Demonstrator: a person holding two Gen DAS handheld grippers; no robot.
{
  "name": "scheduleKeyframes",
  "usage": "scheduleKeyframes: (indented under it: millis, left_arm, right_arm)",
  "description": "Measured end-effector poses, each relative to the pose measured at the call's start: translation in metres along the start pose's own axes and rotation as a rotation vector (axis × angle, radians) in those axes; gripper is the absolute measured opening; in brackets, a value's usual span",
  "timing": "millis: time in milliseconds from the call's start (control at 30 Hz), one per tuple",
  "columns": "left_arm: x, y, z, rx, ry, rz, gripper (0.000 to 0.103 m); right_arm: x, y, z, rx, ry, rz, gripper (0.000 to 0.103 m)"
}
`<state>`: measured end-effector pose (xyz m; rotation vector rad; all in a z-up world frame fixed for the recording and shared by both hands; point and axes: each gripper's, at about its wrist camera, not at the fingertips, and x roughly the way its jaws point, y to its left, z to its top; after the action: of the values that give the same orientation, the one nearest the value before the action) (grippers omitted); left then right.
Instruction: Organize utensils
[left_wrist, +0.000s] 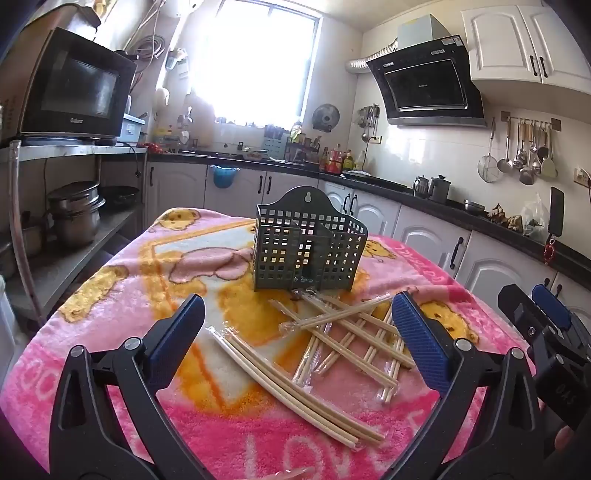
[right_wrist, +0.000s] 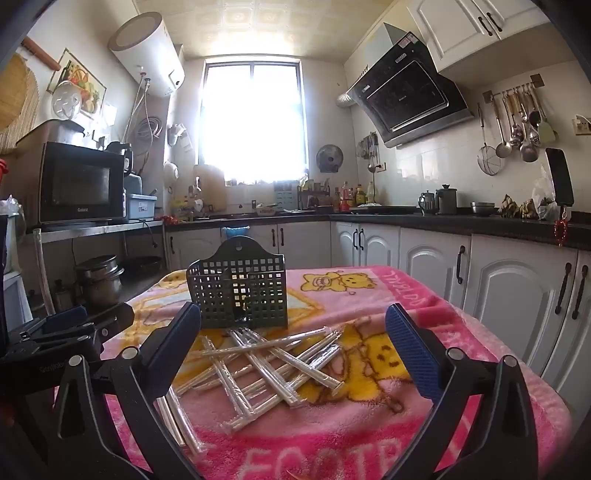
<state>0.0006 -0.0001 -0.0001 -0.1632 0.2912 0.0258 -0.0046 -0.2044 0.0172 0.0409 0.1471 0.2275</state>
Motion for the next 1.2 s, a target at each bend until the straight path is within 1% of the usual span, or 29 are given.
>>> scheduleKeyframes:
  millis: [233,267,400,467,867,1200]
  left_arm:
    - [0.0014,-0.0016,0.0002,0.001,-0.001,0.002,0.093]
    - [0.0023,-0.0022,0.0003,0.0,-0.001,0.001,0.093]
    - [0.0007,-0.0032,-0.0004,-0.001,-0.001,0.001,0.093]
    - [0.0006,0.0009,-0.0006,-0.004,0.0,-0.004,0.093]
    - [0.0004,0.0036,-0.0018,-0.006,0.002,0.002,0.093]
    - [0.0011,0.004,-0.0018,-0.005,0.005,0.004,0.093]
  right_arm:
    - [0.0,0.0022,-0.0002,-0.004,-0.008,0.002,0.097]
    - [-0.0027,0.003,0.0049,0.001,-0.006,0.008,0.097]
    - [0.0028,0.0047,0.0029,-0.007,-0.001,0.007,0.097]
    - [-0.0033,0.0031,0.0036,-0.006,-0.009,0.009,0.097]
    - [0.0027,0.0031,-0.0013,-0.004,0.0,-0.006,0.097]
    - [0.0026,0.0021,-0.0014,0.0,0.001,-0.002,0.097]
